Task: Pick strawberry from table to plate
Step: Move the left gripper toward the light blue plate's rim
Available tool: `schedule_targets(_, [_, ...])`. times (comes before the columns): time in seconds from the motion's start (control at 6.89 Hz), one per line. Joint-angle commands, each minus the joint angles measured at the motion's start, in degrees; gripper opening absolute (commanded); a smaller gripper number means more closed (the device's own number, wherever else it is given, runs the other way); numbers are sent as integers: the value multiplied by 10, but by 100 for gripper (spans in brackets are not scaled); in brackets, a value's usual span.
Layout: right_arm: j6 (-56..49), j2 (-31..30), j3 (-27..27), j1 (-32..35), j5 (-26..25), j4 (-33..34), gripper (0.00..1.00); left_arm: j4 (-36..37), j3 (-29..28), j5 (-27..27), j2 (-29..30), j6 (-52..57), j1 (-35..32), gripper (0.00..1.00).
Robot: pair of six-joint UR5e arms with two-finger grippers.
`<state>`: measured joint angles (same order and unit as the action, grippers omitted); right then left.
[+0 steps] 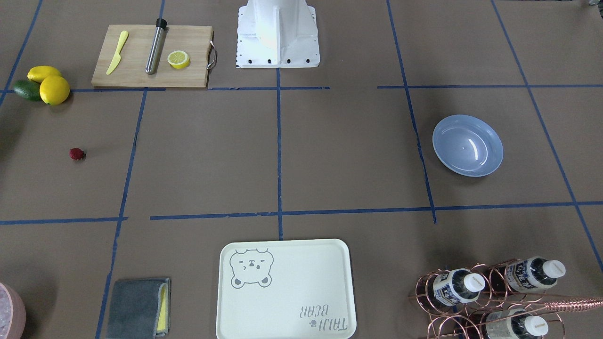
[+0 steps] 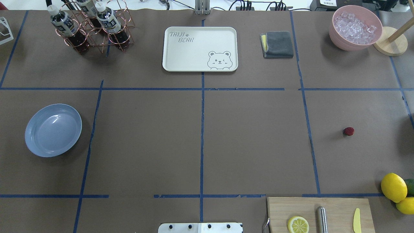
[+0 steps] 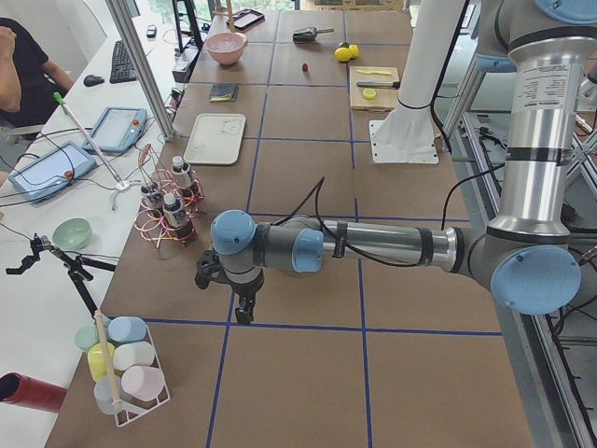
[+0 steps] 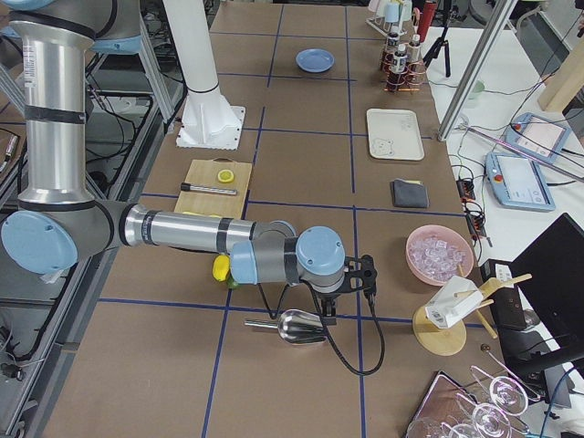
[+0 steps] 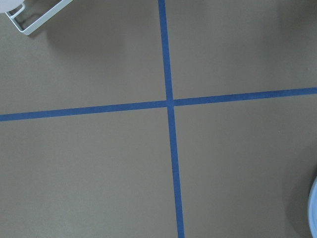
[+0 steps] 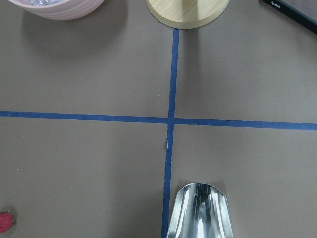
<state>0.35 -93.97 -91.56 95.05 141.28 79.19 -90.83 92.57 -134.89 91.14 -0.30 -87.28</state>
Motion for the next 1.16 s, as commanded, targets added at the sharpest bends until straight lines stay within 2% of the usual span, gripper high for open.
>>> schedule_targets(0.0, [0,1,-3,0,0,-2,100,-41,27,-4,-1,-113,8,100])
schedule_targets(0.29, [1,1,-6,-2,1,-2,100,-202,30,-4,-56,-230,75,100])
schedule_targets(0.58, [1,1,-6,-4,1,-2,100,-454,22,3,-125,-453,200,100])
schedule_targets(0.73, [1,1,-6,-5,1,-2,100,-500,17,22,-134,-496,241,100])
schedule_targets(1.02, [1,1,-6,-6,5,-2,100,-507,-1,86,-133,-501,284,100])
